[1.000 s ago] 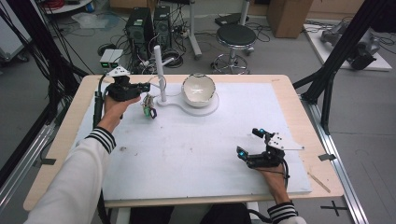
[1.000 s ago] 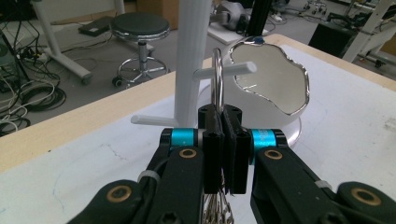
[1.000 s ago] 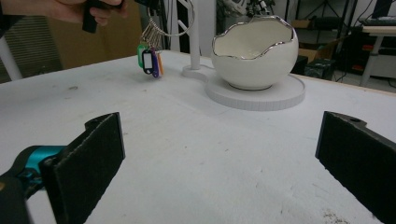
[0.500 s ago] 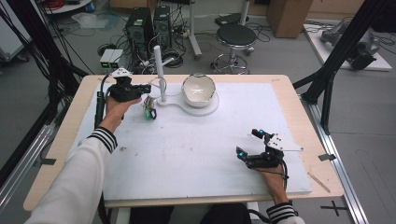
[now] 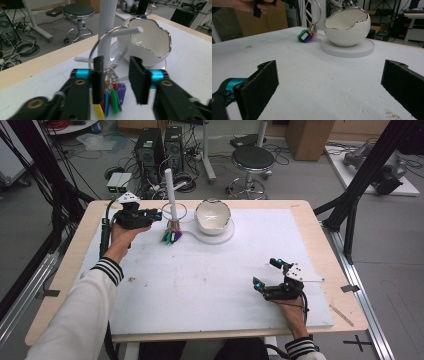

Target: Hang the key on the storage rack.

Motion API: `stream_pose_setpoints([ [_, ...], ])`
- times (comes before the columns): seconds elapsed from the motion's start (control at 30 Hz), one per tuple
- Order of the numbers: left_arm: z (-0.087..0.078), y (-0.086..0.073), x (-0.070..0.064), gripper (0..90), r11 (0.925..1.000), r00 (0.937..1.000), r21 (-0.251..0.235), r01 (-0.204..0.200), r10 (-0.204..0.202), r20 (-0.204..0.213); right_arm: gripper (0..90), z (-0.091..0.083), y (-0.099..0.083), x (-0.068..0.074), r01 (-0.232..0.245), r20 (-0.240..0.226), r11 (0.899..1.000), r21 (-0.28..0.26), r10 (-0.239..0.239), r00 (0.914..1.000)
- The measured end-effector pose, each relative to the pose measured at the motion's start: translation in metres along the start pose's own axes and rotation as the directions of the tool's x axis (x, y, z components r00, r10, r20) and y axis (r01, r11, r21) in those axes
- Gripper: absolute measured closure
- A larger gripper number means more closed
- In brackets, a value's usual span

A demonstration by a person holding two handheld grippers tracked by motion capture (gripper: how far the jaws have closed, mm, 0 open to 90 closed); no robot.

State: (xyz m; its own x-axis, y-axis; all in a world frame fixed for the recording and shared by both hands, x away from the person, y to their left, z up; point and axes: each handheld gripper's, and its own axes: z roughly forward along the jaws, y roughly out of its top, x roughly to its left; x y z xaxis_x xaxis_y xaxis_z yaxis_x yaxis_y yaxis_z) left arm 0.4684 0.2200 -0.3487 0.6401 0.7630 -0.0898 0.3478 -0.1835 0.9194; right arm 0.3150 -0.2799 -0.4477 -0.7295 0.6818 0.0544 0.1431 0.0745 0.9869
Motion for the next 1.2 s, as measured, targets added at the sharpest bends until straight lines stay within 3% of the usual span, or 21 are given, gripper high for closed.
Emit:
stream_pose_setpoints([
  [0.07,-0.007,-0.001,-0.003,59.2,0.9999,0.9999,-0.012,-0.011,0.011,0.0,0.8,0.0,0.0,0.001,-0.003,0.003,1.0,-0.001,0.003,1.0],
  [0.13,-0.016,-0.005,-0.006,47.3,0.9993,0.9992,-0.023,-0.03,0.03,-0.026,0.8,-0.001,0.0,0.0,0.0,0.008,1.0,-0.009,0.0,1.0],
  [0.27,-0.035,-0.016,-0.011,30.5,0.998,0.9987,-0.047,-0.043,0.042,-0.028,0.8,-0.001,-0.001,0.0,-0.004,0.013,1.0,-0.014,0.004,0.9999],
  [0.37,-0.049,-0.03,-0.013,18.8,0.9985,0.9999,-0.056,-0.001,0.002,0.016,0.8,-0.001,-0.001,0.0,-0.012,0.011,1.0,-0.009,0.012,0.9999],
  [0.53,-0.072,-0.053,-0.021,7.7,0.9958,0.9987,-0.087,-0.027,0.031,0.04,0.8,-0.001,-0.001,0.001,-0.001,0.013,1.0,-0.012,0.002,0.9999],
  [0.63,-0.086,-0.069,-0.024,5.2,0.9908,0.9982,-0.13,-0.04,0.045,0.038,0.8,-0.001,-0.001,0.0,-0.008,0.013,1.0,-0.01,0.008,0.9999],
  [0.73,-0.098,-0.081,-0.026,1.7,0.9883,0.9975,-0.142,-0.056,0.062,0.034,0.8,-0.001,-0.001,0.0,-0.006,0.011,1.0,-0.012,0.006,0.9999],
  [0.83,-0.107,-0.092,-0.029,1.7,0.986,0.9981,-0.159,-0.049,0.054,0.031,0.8,-0.001,-0.001,0.001,0.001,0.013,1.0,-0.012,-0.001,0.9999],
  [1.07,-0.113,-0.115,-0.042,1.7,0.9791,0.9968,-0.189,-0.075,0.079,0.011,0.8,-0.003,-0.002,0.001,0.003,0.012,1.0,-0.03,-0.003,0.9999],
  [1.2,-0.116,-0.126,-0.048,1.7,0.9697,0.996,-0.228,-0.087,0.089,-0.001,0.8,-0.003,-0.002,0.001,0.004,0.014,0.999,-0.038,-0.004,0.9999],
])
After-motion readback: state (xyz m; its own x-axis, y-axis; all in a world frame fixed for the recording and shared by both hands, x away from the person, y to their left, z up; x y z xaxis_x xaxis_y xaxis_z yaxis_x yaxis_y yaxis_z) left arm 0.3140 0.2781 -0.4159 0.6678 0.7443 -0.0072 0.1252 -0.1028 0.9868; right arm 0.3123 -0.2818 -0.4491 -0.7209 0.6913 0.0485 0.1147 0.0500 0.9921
